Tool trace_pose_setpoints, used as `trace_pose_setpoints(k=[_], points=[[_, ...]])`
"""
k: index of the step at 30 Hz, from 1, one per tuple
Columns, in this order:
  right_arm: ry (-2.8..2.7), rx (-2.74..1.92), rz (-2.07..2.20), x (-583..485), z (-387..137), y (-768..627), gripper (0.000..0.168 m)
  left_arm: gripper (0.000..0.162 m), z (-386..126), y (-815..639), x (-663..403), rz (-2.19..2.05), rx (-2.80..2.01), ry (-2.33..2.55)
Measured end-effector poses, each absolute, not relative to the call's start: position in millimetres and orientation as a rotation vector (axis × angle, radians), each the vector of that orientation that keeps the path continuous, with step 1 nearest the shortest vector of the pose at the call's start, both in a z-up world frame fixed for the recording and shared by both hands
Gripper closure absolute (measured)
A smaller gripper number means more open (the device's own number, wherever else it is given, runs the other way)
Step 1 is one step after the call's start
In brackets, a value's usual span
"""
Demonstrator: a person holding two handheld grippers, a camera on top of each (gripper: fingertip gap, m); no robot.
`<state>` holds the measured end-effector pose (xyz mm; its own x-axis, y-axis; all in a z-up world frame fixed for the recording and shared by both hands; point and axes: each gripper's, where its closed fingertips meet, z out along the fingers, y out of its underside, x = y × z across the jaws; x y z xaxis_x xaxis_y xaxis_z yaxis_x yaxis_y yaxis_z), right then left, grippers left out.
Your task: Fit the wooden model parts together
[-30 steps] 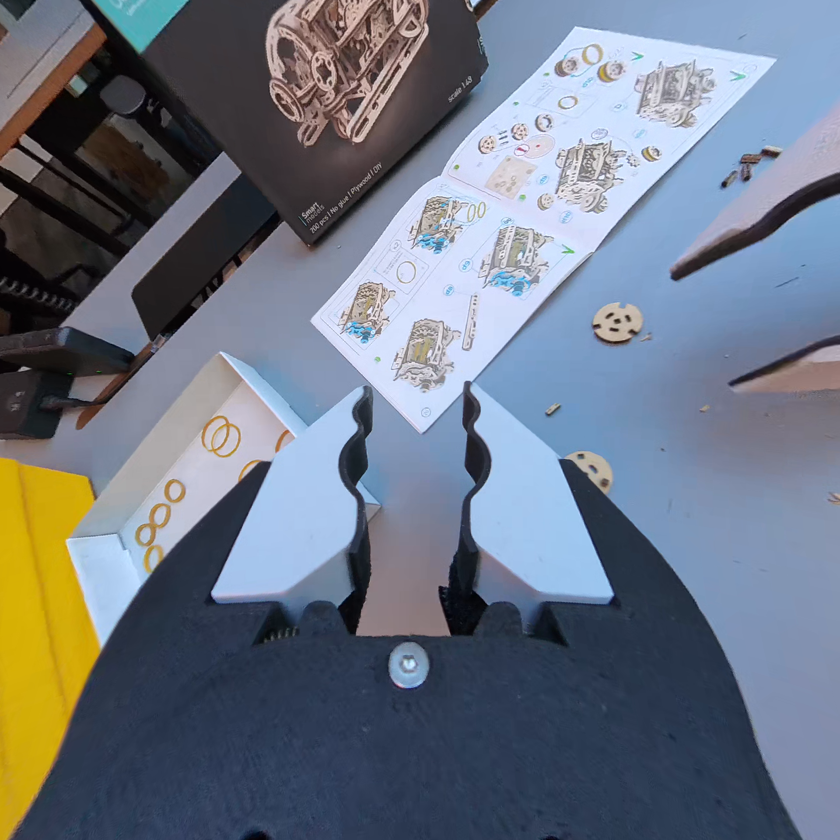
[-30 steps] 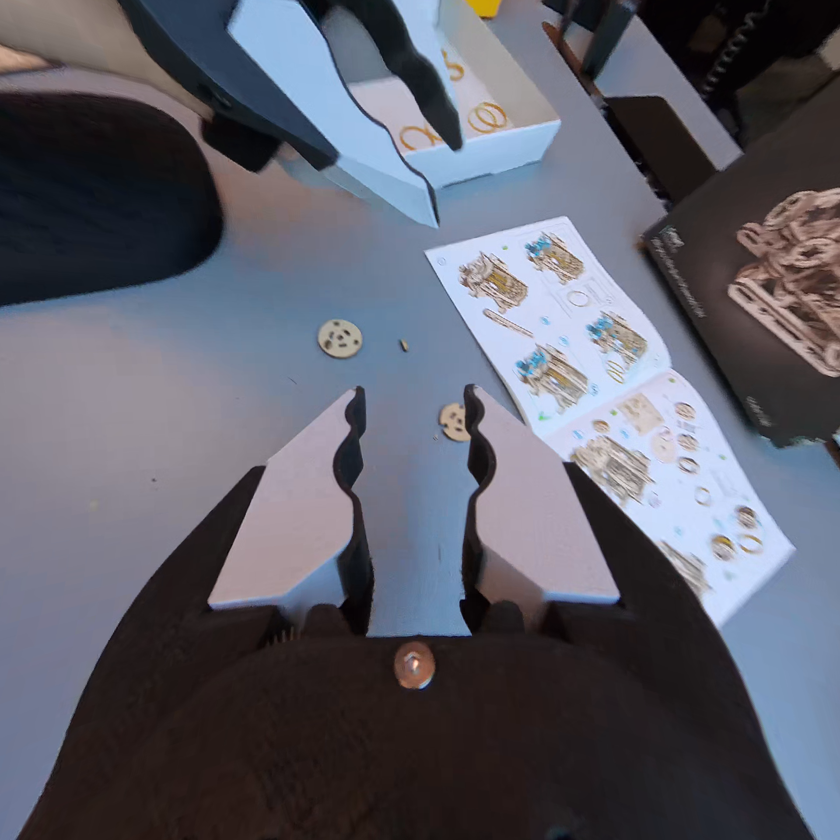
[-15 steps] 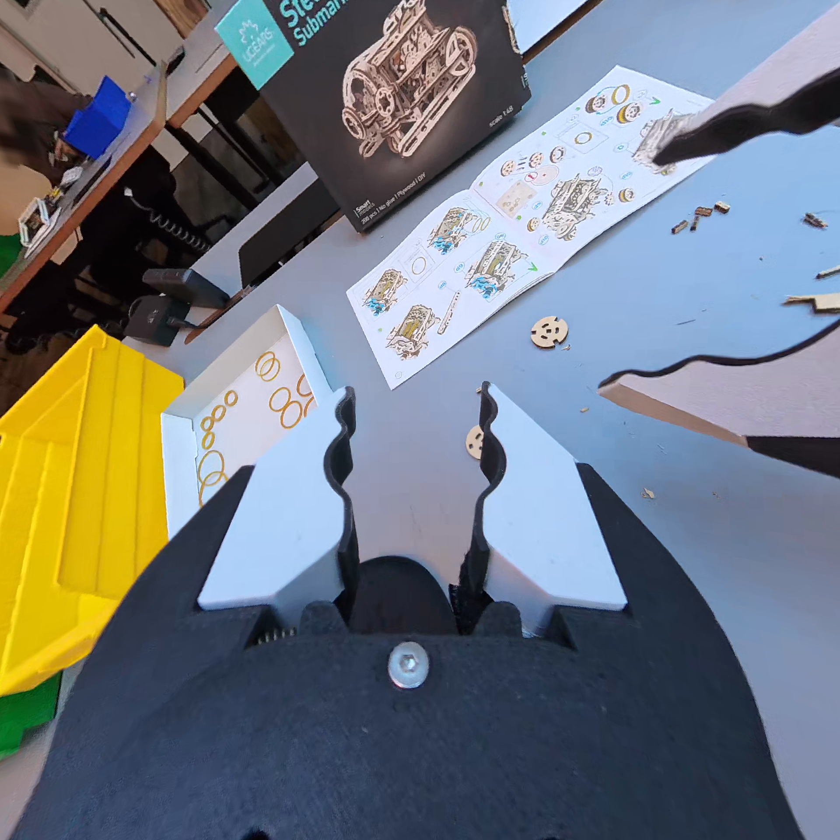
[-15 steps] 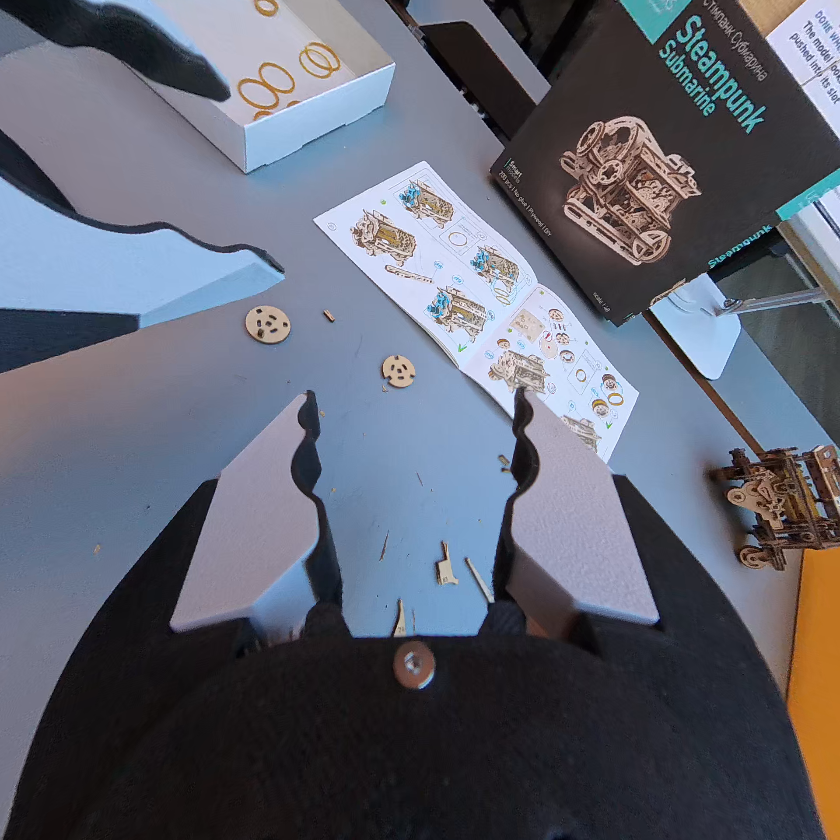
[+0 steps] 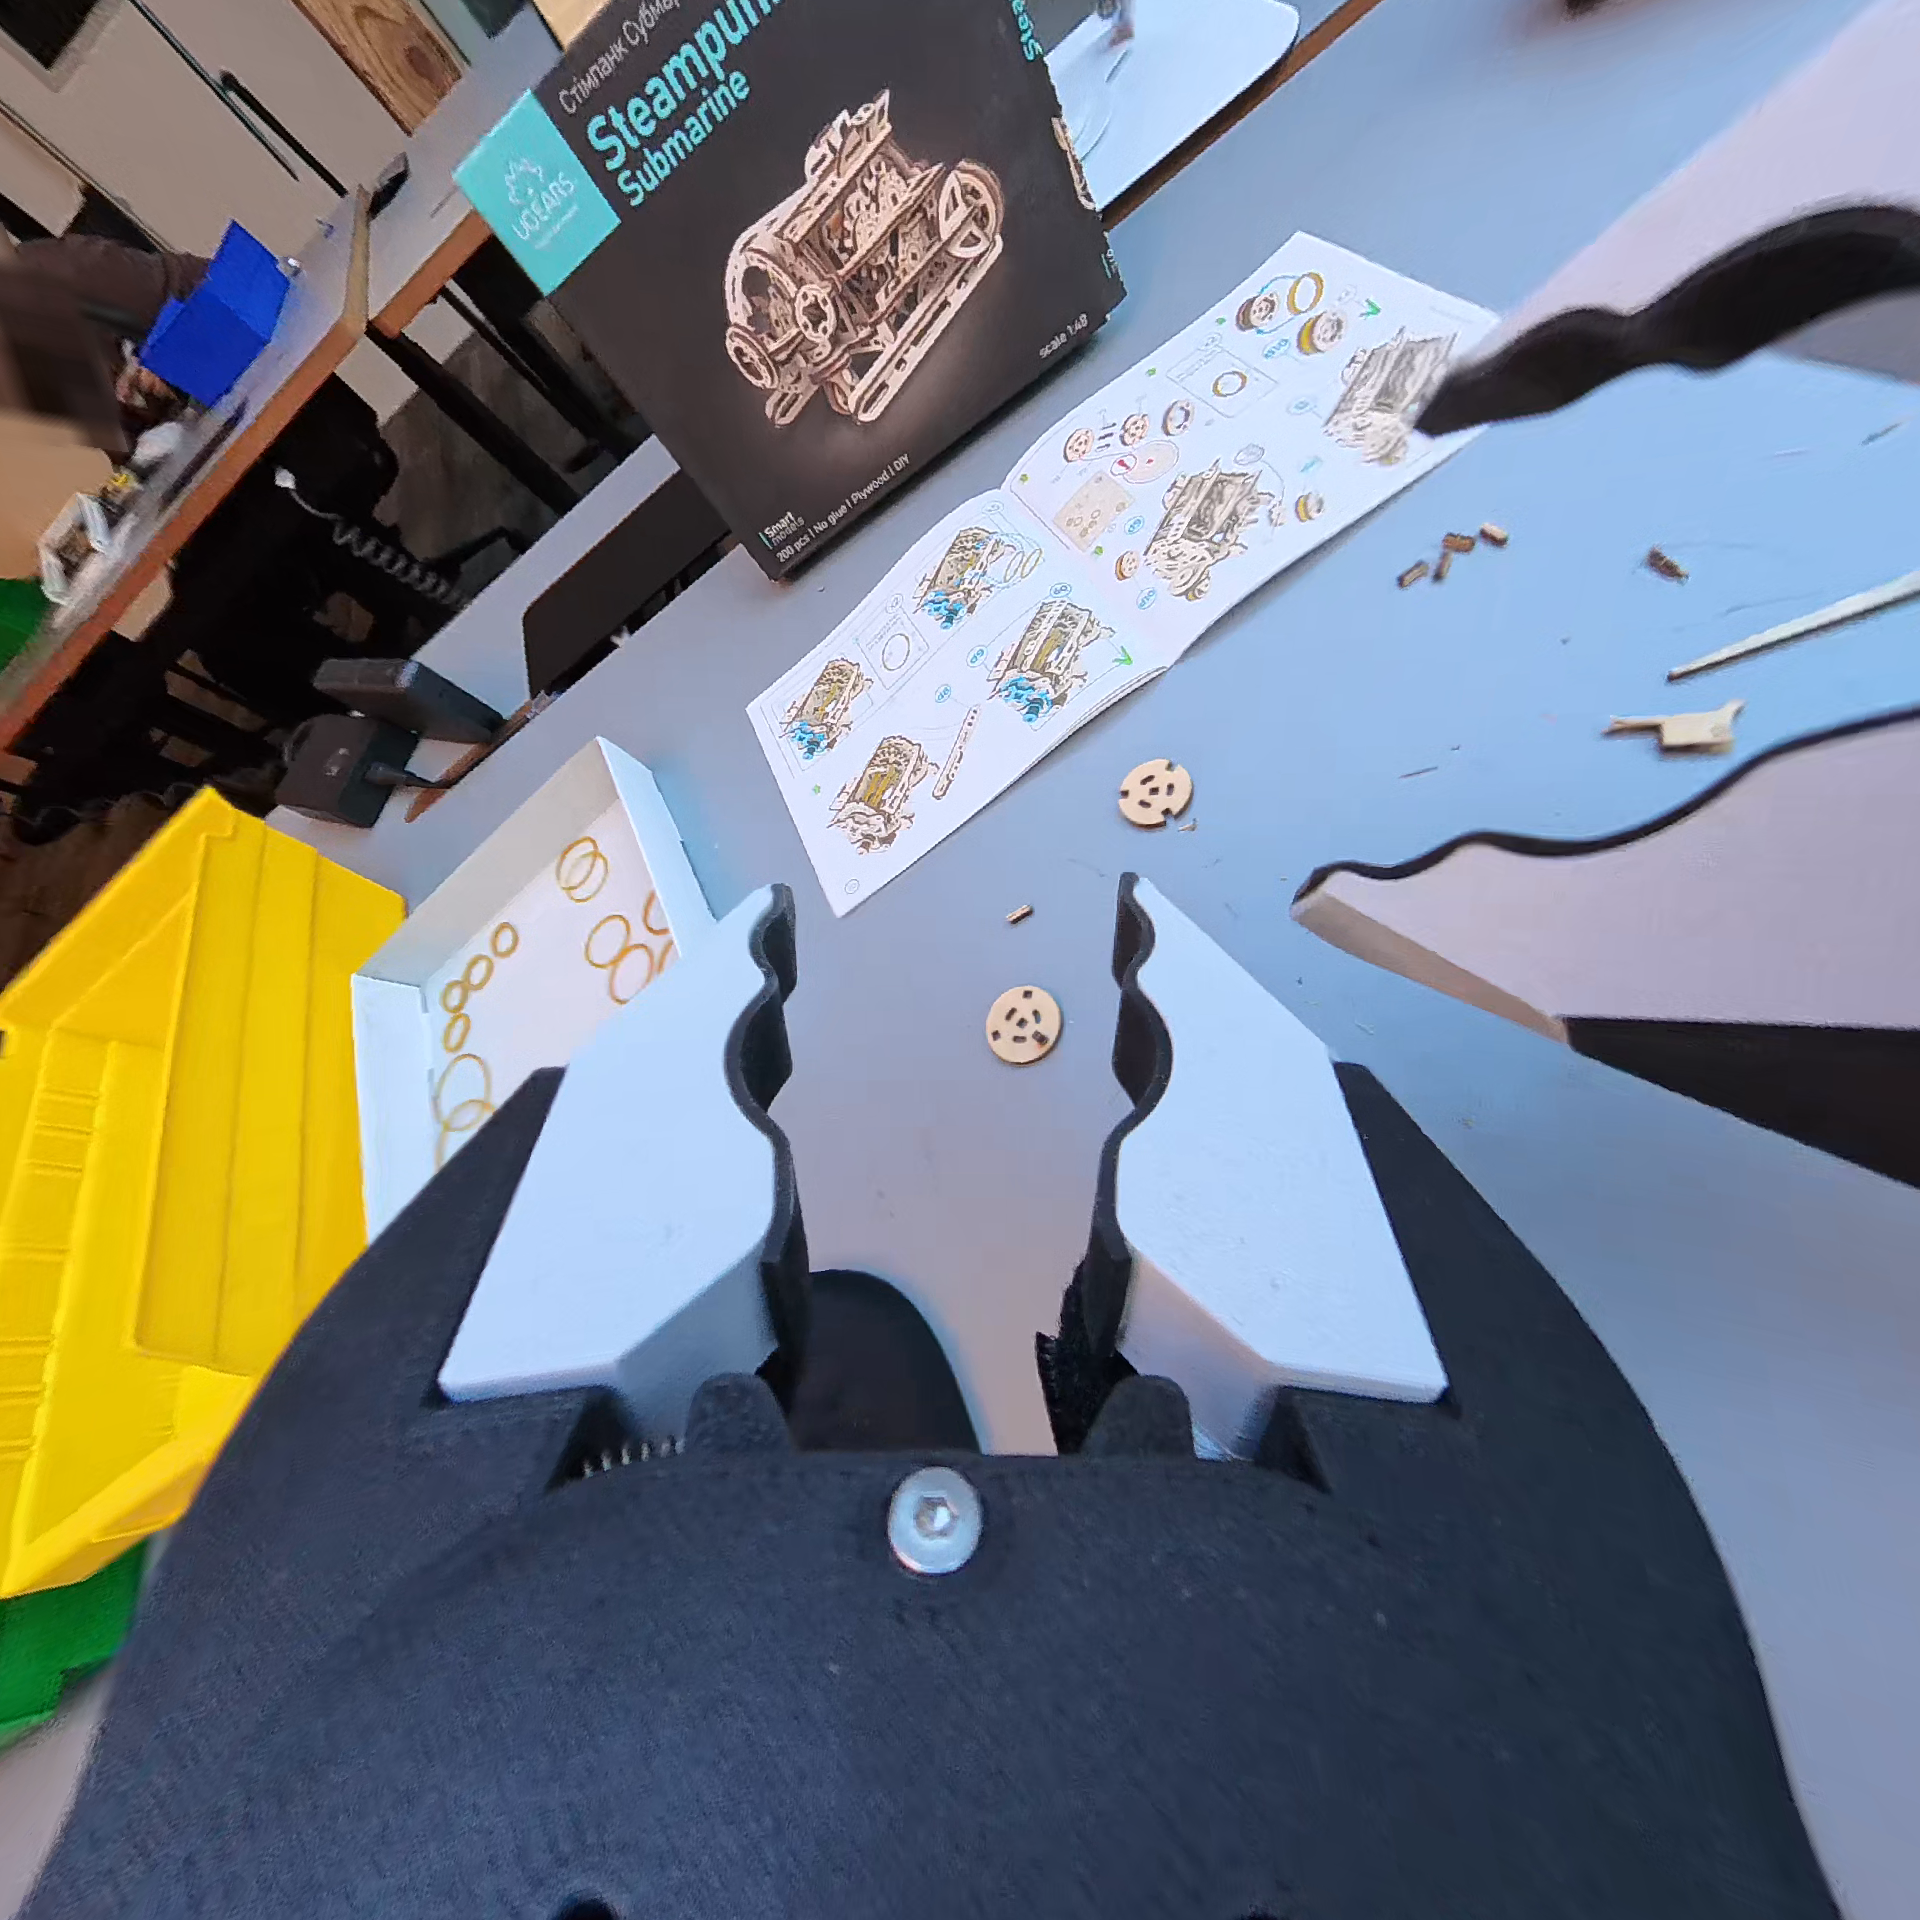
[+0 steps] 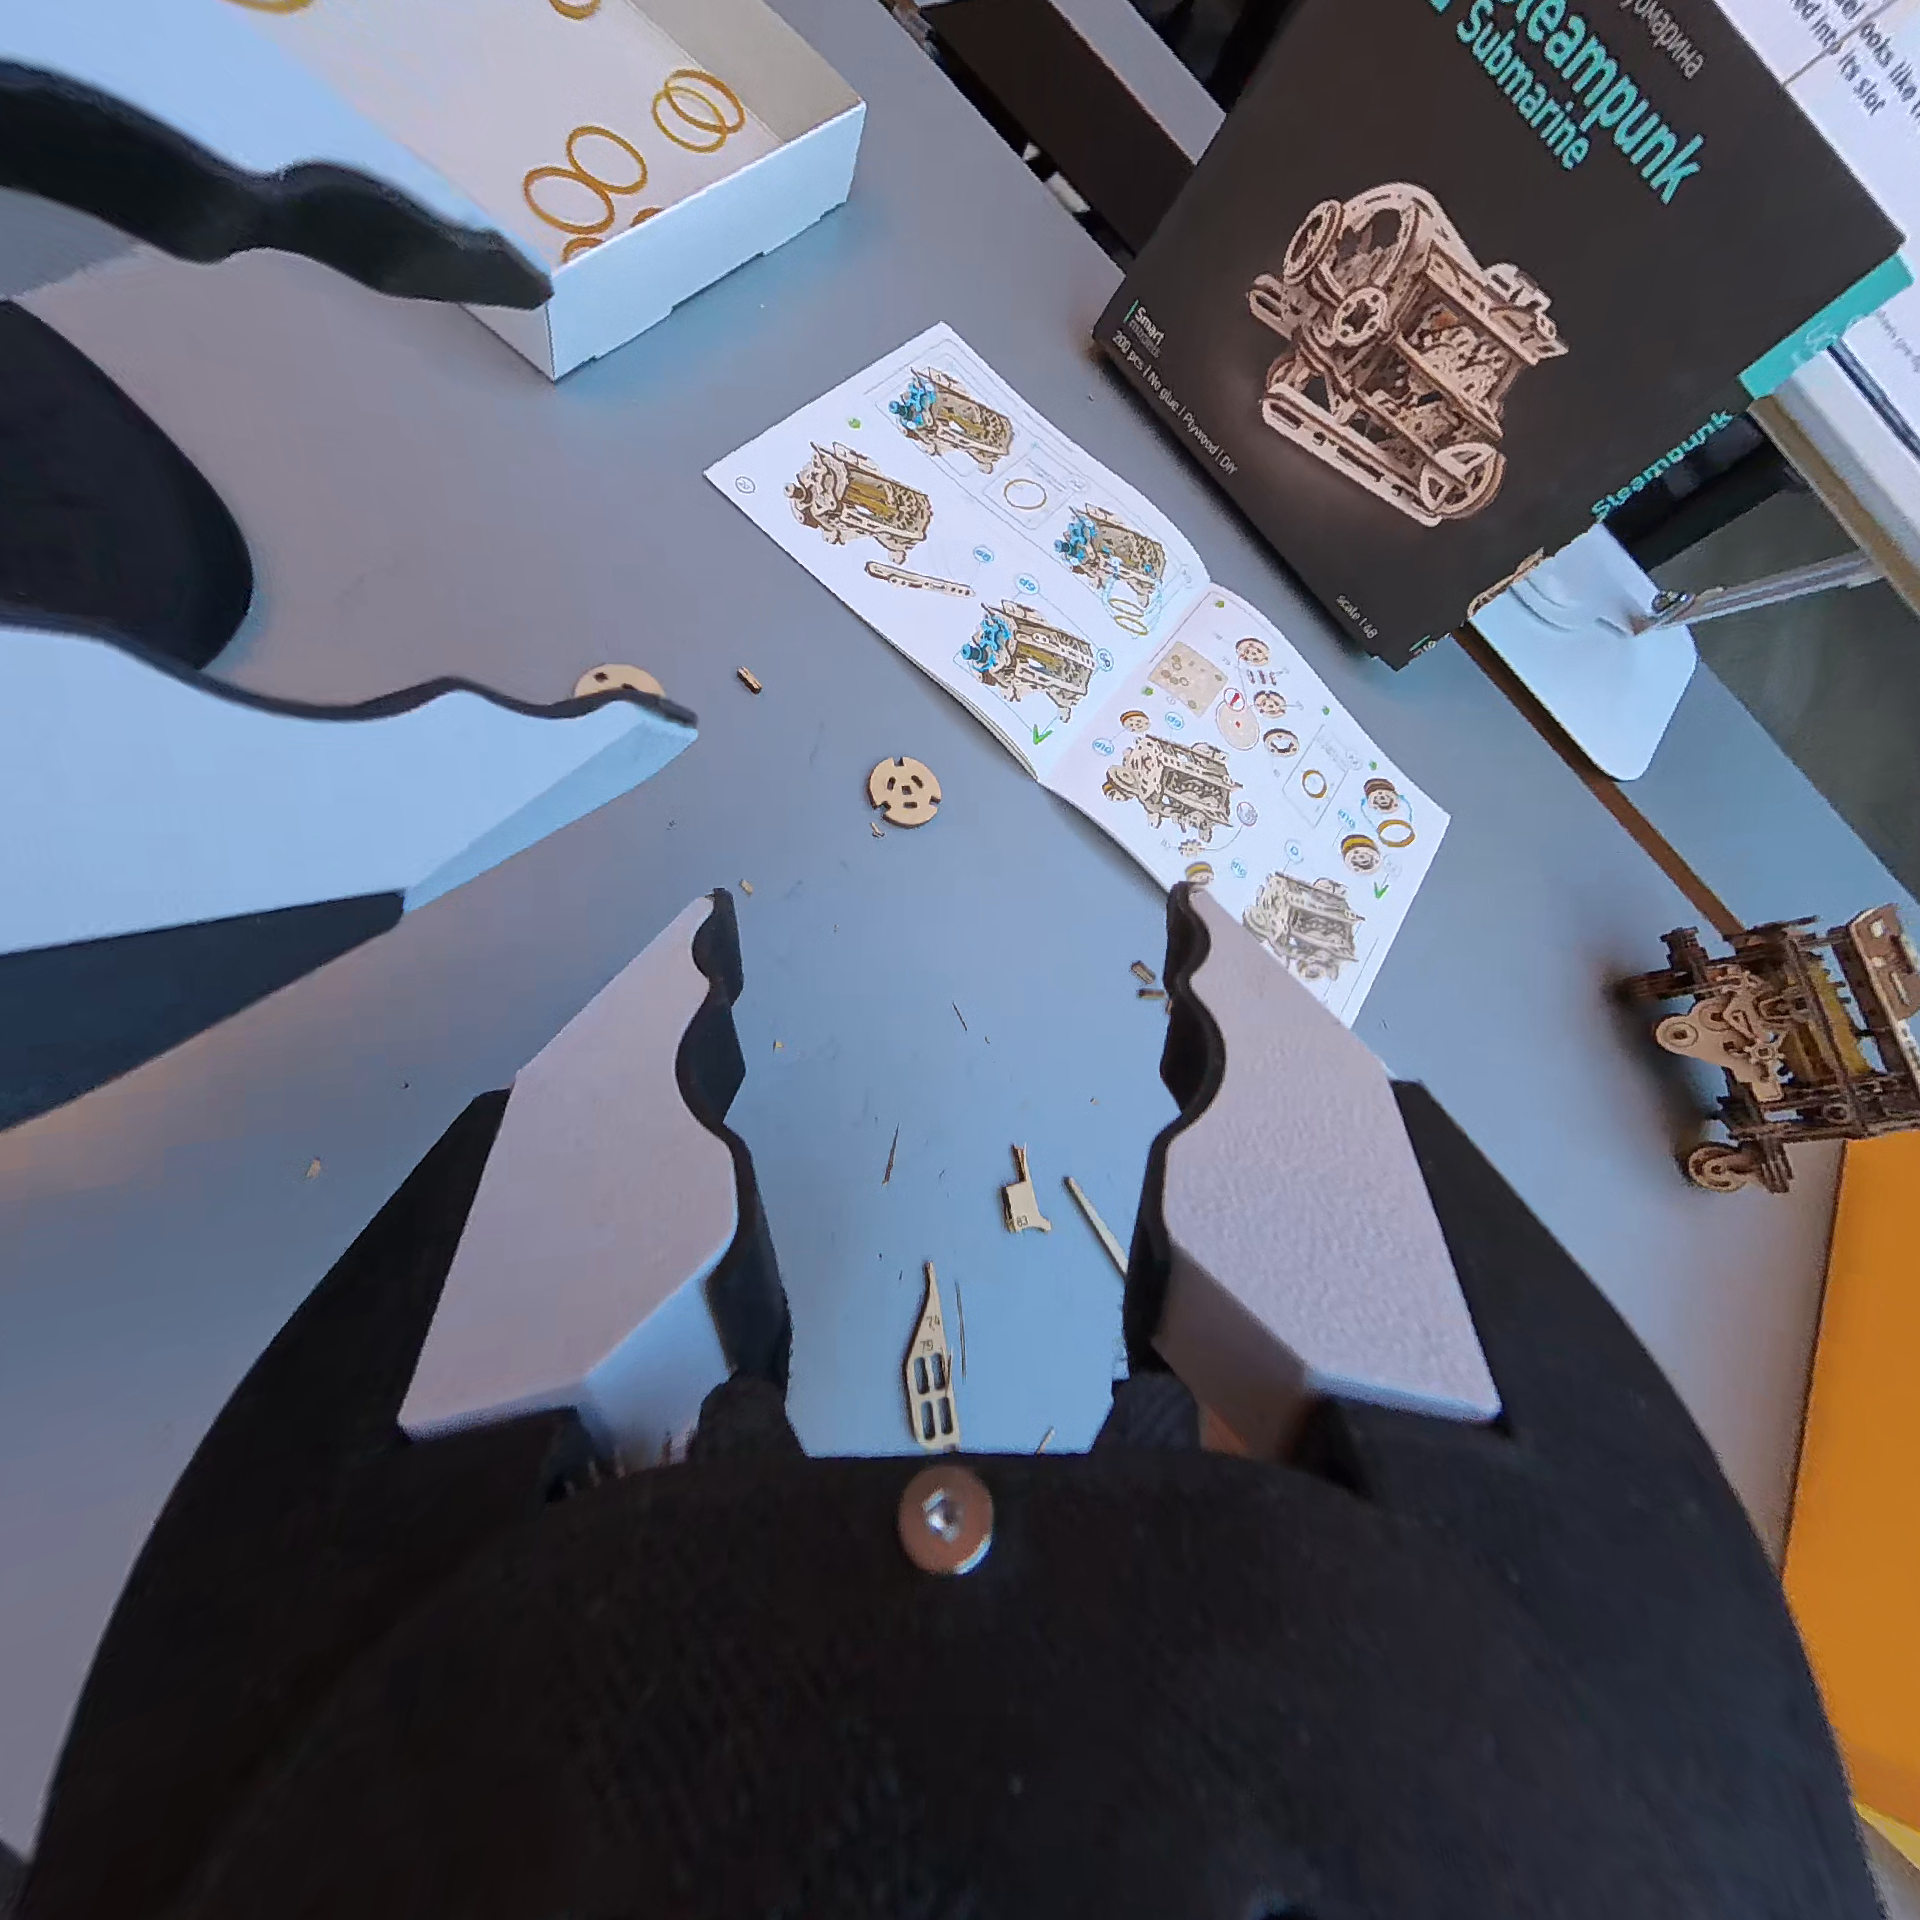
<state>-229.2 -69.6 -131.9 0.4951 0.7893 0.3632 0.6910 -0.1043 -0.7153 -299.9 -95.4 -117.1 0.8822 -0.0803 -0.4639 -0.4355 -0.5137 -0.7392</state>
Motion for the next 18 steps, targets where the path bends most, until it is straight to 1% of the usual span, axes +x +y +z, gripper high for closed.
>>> trace_pose_setpoints(k=[3, 5, 8, 10, 14, 18], points=[[-1.233, -1.849, 0.125, -225, -127, -68, 0.085, 0.101, -116, -93, -292, 0.464, -2.069, 0.406], [-1.234, -1.865, 0.134, -223, -131, -69, 0.083, 0.097, -115, -90, -294, 0.446, -2.078, 0.379], [-1.281, -1.826, 0.046, -219, -139, -71, 0.084, 0.095, -119, -88, -302, 0.416, -2.133, 0.34], [-1.301, -1.836, 0.068, -222, -144, -76, 0.083, 0.094, -120, -87, -305, 0.428, -2.138, 0.342], [-1.292, -1.801, 0.023, -221, -137, -67, 0.084, 0.091, -127, -90, -296, 0.342, -2.161, 0.323], [-1.263, -1.836, 0.08, -221, -132, -65, 0.083, 0.089, -132, -91, -299, 0.383, -2.162, 0.336]])
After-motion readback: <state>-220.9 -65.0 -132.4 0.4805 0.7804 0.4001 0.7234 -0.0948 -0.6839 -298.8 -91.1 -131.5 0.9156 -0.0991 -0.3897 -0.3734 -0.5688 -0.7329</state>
